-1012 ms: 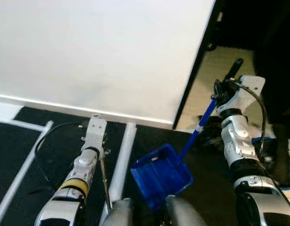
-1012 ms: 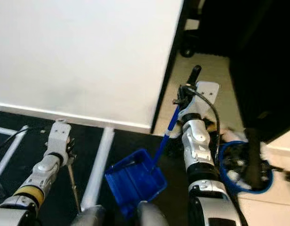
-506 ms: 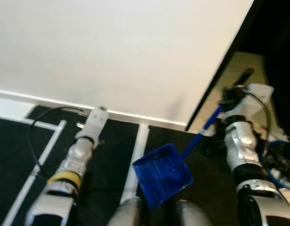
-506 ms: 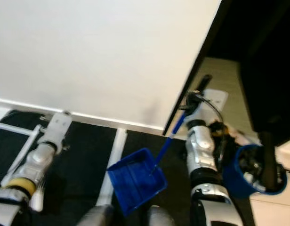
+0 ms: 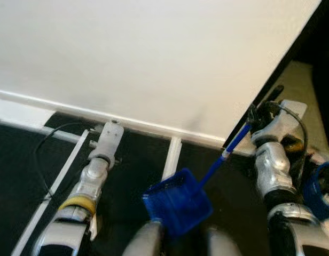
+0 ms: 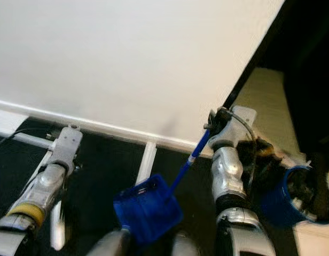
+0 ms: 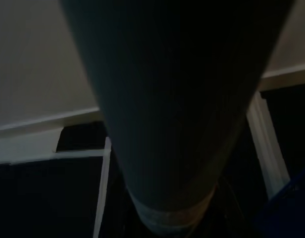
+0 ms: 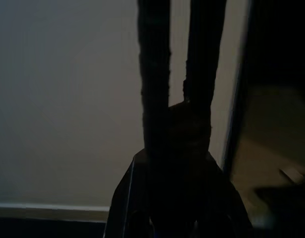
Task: Sweep floor
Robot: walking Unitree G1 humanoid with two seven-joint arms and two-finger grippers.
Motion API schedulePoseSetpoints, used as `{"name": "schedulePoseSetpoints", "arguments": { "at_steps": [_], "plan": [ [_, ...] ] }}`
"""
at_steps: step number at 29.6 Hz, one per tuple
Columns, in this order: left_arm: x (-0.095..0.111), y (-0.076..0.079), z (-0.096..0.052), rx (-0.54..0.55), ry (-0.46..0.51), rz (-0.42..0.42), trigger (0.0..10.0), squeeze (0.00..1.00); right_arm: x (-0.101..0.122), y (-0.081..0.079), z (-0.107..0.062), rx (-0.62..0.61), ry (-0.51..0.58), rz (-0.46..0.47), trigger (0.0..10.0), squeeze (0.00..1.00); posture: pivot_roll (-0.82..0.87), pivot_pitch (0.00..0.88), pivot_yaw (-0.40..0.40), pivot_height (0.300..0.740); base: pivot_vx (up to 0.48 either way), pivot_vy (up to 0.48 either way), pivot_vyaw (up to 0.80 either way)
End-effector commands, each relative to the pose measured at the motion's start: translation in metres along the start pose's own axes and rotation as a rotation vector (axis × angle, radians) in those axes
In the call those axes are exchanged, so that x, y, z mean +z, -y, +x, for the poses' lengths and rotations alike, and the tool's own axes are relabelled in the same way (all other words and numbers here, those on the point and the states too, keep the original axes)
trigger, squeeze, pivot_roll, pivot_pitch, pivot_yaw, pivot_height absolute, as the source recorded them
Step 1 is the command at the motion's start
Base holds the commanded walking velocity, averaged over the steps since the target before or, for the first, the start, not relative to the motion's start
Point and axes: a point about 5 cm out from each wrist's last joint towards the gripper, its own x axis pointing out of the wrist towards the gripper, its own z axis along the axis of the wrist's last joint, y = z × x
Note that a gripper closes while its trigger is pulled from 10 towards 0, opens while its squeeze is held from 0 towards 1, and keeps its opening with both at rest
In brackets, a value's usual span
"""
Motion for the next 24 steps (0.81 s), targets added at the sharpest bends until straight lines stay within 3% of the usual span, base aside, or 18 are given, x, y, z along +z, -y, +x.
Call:
{"name": "schedulePoseSetpoints", "arguments": {
  "at_steps": [1,7,24],
  "plan": [
    [-0.0023,-0.0036,-0.0005,-0.017,-0.017,0.07,10.0,0.0,0.0101,0.0027,0.0043,-0.012,0.046,0.012,10.0,0.0,0.12,0.03,-0.023,0.74,0.0,-0.48,0.0],
    [-0.0007,0.0043,0.0004,-0.06,-0.022,0.123,10.0,0.0,0.0118,0.0058,0.0051,-0.014,0.056,0.007,10.0,0.0,0.11,0.024,-0.017,0.74,0.0,-0.48,0.0],
    [0.0001,0.0059,0.0002,-0.077,-0.018,0.137,10.0,0.0,0.0129,0.0115,0.0043,-0.026,0.065,-0.006,10.0,0.0,0.11,0.029,-0.013,0.74,0.0,-0.48,0.0]
  ]
}}
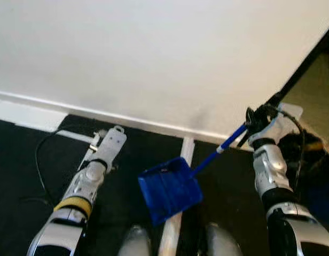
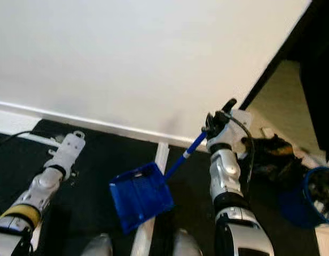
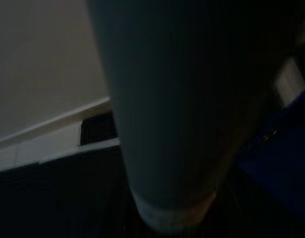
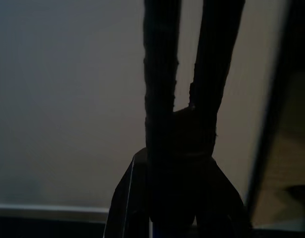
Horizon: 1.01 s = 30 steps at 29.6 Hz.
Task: Sweep floor
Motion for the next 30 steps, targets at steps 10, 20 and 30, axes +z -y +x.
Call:
{"name": "schedulePoseSetpoints", "arguments": {
  "at_steps": [10,20,30],
  "plan": [
    [0.003,-0.011,0.001,0.1,0.009,-0.133,10.0,0.0,0.007,0.012,0.0,-0.024,0.031,-0.02,10.0,0.0,0.11,0.033,-0.019,0.74,0.0,-0.096,0.0],
    [-0.005,-0.011,-0.001,0.119,-0.032,-0.181,10.0,0.0,0.003,0.007,0.001,0.009,0.0,-0.033,10.0,0.0,0.11,0.035,-0.028,0.74,0.0,0.17,0.0],
    [0.002,-0.009,0.0,0.105,0.024,-0.217,10.0,0.0,-0.024,0.014,-0.013,-0.027,-0.125,-0.032,10.0,0.0,0.12,0.024,-0.029,0.74,0.0,0.0,0.0]
  ]
}}
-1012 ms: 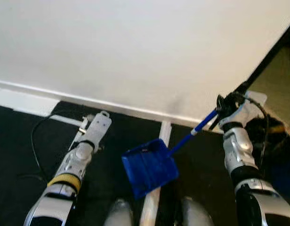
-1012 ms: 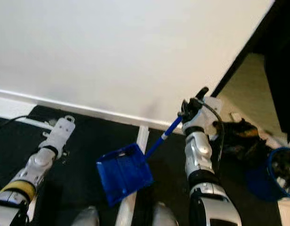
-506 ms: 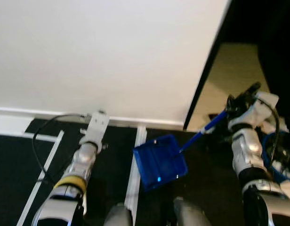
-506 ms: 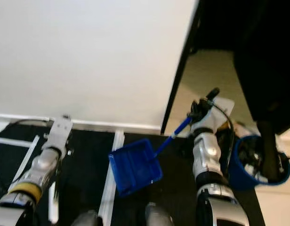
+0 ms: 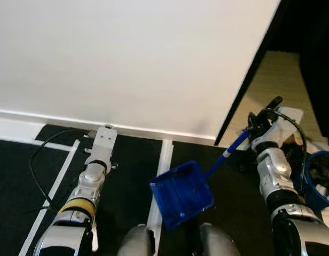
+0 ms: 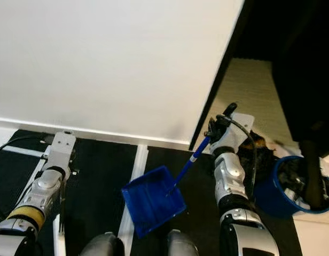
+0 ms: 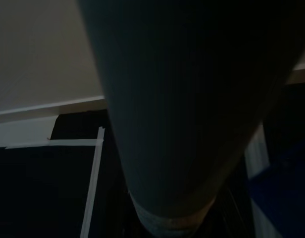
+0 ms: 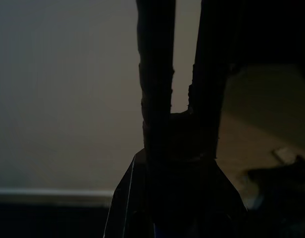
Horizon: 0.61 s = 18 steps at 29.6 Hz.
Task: Sweep floor
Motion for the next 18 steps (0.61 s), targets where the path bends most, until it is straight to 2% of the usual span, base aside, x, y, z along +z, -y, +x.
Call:
{"name": "schedulePoseSetpoints", "arguments": {
  "at_steps": [1,8,10,13,15,18],
  "plan": [
    [0.006,0.002,0.001,-0.02,0.042,0.021,10.0,0.0,-0.007,0.01,-0.005,-0.042,-0.029,0.006,10.0,0.0,0.12,0.024,-0.029,0.74,0.0,0.0,0.0],
    [0.019,0.016,0.004,-0.075,0.102,0.06,10.0,0.0,-0.022,0.032,-0.022,-0.192,-0.048,0.064,10.0,0.0,0.1,0.013,-0.015,0.74,0.0,0.0,0.0],
    [0.019,0.016,0.004,-0.075,0.102,0.06,10.0,0.0,-0.022,0.032,-0.022,-0.192,-0.048,0.064,10.0,0.0,0.1,0.013,-0.015,0.74,0.0,0.0,0.0],
    [0.019,0.028,0.004,-0.128,0.111,0.076,10.0,0.0,-0.035,0.037,-0.033,-0.243,-0.088,0.069,10.0,0.0,0.09,0.003,-0.006,0.74,0.0,0.0,0.0],
    [0.02,0.031,0.004,-0.14,0.115,0.072,10.0,0.0,-0.039,0.038,-0.037,-0.252,-0.096,0.074,10.0,0.0,0.09,0.002,-0.003,0.74,0.0,0.0,0.0],
    [0.022,0.034,0.004,-0.153,0.116,0.035,10.0,0.0,-0.042,0.038,-0.04,-0.245,-0.099,0.075,10.0,0.0,0.08,0.0,0.011,0.74,0.0,0.0,0.0]
  ]
}}
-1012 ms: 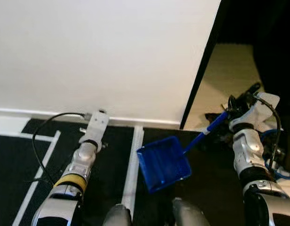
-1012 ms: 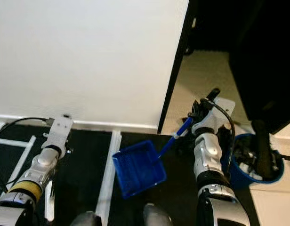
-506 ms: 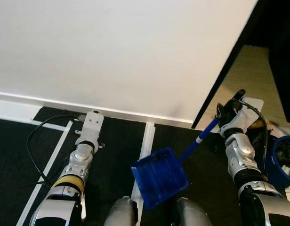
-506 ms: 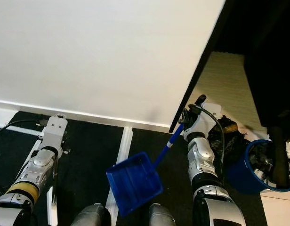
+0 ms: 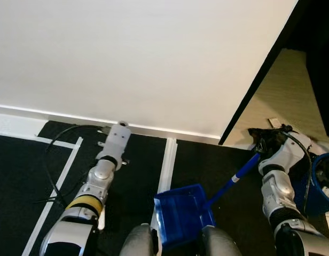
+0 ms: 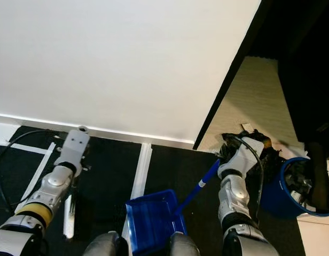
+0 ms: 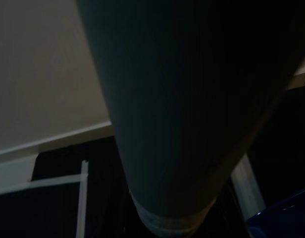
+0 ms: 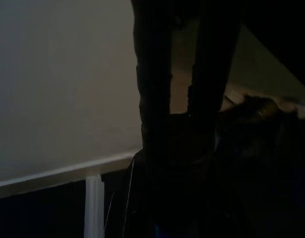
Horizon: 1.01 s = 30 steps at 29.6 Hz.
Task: Sweep floor
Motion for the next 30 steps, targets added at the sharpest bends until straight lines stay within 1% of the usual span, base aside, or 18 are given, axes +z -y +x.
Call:
{"name": "schedulePoseSetpoints", "arguments": {
  "at_steps": [1,3,4,7,10,12,13,14,15,18,21,22,24,25,26,27,28,30],
  "plan": [
    [0.003,0.003,0.002,-0.013,0.01,-0.019,10.0,0.0,-0.001,0.003,-0.002,-0.011,0.017,0.015,10.0,0.0,0.08,0.0,0.011,0.74,0.0,0.0,0.0],
    [0.002,0.004,0.002,-0.013,0.002,-0.058,10.0,0.0,0.0,0.002,-0.003,0.006,0.029,-0.006,10.0,0.0,0.08,0.0,0.013,0.74,0.0,0.0,0.0],
    [0.0,0.004,0.001,-0.012,-0.003,-0.078,10.0,0.0,0.001,0.0,-0.003,0.027,0.038,-0.048,10.0,0.0,0.08,0.0,0.008,0.74,0.0,0.0,0.0],
    [0.0,0.004,0.001,-0.012,-0.003,-0.081,10.0,0.0,0.002,0.0,-0.003,0.032,0.04,-0.058,10.0,0.0,0.08,0.0,0.007,0.74,0.0,0.0,0.0],
    [-0.002,0.004,0.0,-0.007,0.006,-0.104,10.0,0.0,0.005,-0.003,-0.002,0.057,0.069,-0.1,10.0,0.0,0.09,0.0,-0.003,0.74,0.0,0.0,0.0],
    [-0.002,0.003,-0.001,-0.001,0.011,-0.105,10.0,0.0,0.008,-0.004,-0.001,0.062,0.088,-0.107,10.0,0.0,0.09,0.0,-0.006,0.74,0.0,0.0,0.0],
    [-0.002,0.002,-0.002,0.006,0.022,-0.108,10.0,0.0,0.013,-0.006,0.0,0.067,0.118,-0.108,10.0,0.0,0.09,0.0,-0.008,0.74,0.0,0.0,0.0],
    [-0.002,0.002,-0.002,0.006,0.022,-0.108,10.0,0.0,0.013,-0.006,0.0,0.067,0.118,-0.108,10.0,0.0,0.09,0.0,-0.008,0.74,0.0,0.0,0.0],
    [-0.002,0.0,-0.003,0.015,0.033,-0.112,10.0,0.0,0.02,-0.009,0.003,0.073,0.156,-0.122,10.0,0.0,0.09,0.0,-0.009,0.74,0.0,0.0,0.0],
    [-0.002,-0.001,-0.003,0.021,0.038,-0.118,10.0,0.0,0.023,-0.011,0.004,0.07,0.175,-0.142,10.0,0.0,0.09,0.0,-0.017,0.74,0.0,0.0,0.0],
    [-0.001,-0.004,-0.003,0.033,0.04,-0.122,10.0,0.0,0.023,-0.01,0.006,0.034,0.167,-0.151,10.0,0.0,0.09,0.0,-0.018,0.74,0.0,0.0,0.0],
    [0.0,-0.006,-0.002,0.045,0.044,-0.134,10.0,0.0,0.024,-0.009,0.007,0.01,0.158,-0.14,10.0,0.0,0.09,0.0,-0.014,0.74,0.0,0.0,0.0],
    [0.006,-0.011,0.0,0.061,0.068,-0.142,10.0,0.0,0.033,-0.009,0.014,-0.027,0.174,-0.09,10.0,0.0,0.08,0.0,-0.007,0.74,0.0,0.0,0.0],
    [0.013,-0.017,0.002,0.077,0.101,-0.151,10.0,0.0,0.044,-0.006,0.02,-0.064,0.197,-0.036,10.0,0.0,0.09,0.0,-0.012,0.74,0.0,0.0,0.0],
    [0.013,-0.017,0.002,0.077,0.101,-0.151,10.0,0.0,0.044,-0.006,0.02,-0.064,0.197,-0.036,10.0,0.0,0.09,0.0,-0.012,0.74,0.0,0.0,0.0],
    [0.015,-0.022,0.003,0.1,0.115,-0.161,10.0,0.0,0.05,-0.003,0.023,-0.093,0.205,0.007,10.0,0.0,0.09,0.0,-0.012,0.74,0.0,0.0,0.0],
    [0.018,-0.025,0.003,0.111,0.132,-0.179,10.0,0.0,0.055,-0.003,0.025,-0.082,0.227,-0.008,10.0,0.0,0.09,0.0,-0.013,0.74,0.0,0.0,0.0],
    [0.02,-0.027,0.003,0.115,0.144,-0.191,10.0,0.0,0.058,-0.004,0.026,-0.071,0.244,-0.026,10.0,0.0,0.09,0.0,-0.013,0.74,0.0,0.0,0.0]
  ]
}}
